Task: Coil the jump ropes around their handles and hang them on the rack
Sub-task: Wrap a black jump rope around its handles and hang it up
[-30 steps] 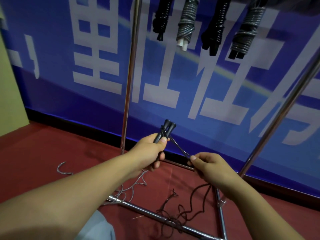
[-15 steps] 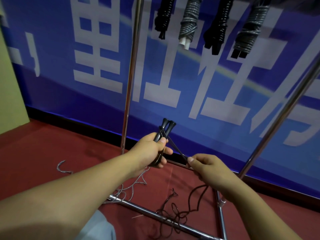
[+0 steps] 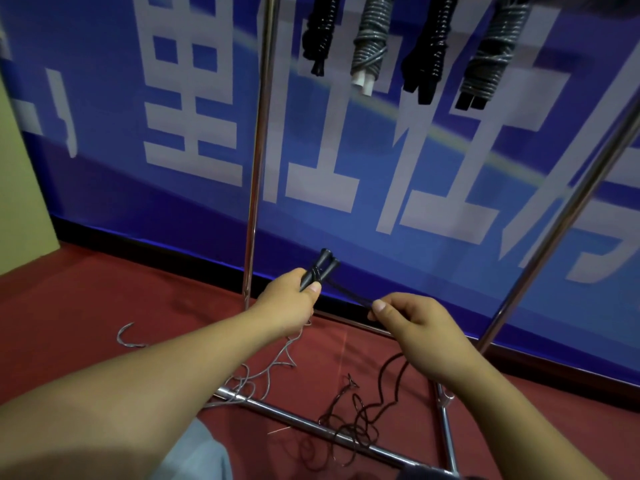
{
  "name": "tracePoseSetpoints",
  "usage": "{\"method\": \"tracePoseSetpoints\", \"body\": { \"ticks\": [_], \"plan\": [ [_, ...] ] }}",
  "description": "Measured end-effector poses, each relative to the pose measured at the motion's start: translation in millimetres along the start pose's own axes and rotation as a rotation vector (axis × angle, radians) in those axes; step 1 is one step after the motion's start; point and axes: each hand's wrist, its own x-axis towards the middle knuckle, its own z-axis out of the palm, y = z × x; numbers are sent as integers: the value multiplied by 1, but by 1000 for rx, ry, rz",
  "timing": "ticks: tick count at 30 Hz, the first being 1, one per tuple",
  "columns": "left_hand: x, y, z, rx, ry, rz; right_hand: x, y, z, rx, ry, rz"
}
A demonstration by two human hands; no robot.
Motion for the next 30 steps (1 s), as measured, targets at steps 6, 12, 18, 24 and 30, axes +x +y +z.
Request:
{"method": "tracePoseSetpoints", "body": {
  "ticks": [6, 12, 18, 24, 30],
  "plan": [
    [3, -5, 2, 369, -62, 39, -4, -4, 3, -40, 40, -89],
    [8, -9, 5, 525, -142, 11, -10, -8, 7, -66, -17, -90],
    [8, -10, 10, 583, -228, -18, -14, -16, 11, -104, -49, -63],
    [0, -7, 18, 631, -275, 33, -6, -10, 9, -20, 70, 9],
    [-6, -6, 22, 624, -437, 124, -4, -6, 11, -175, 178, -56]
  ]
}}
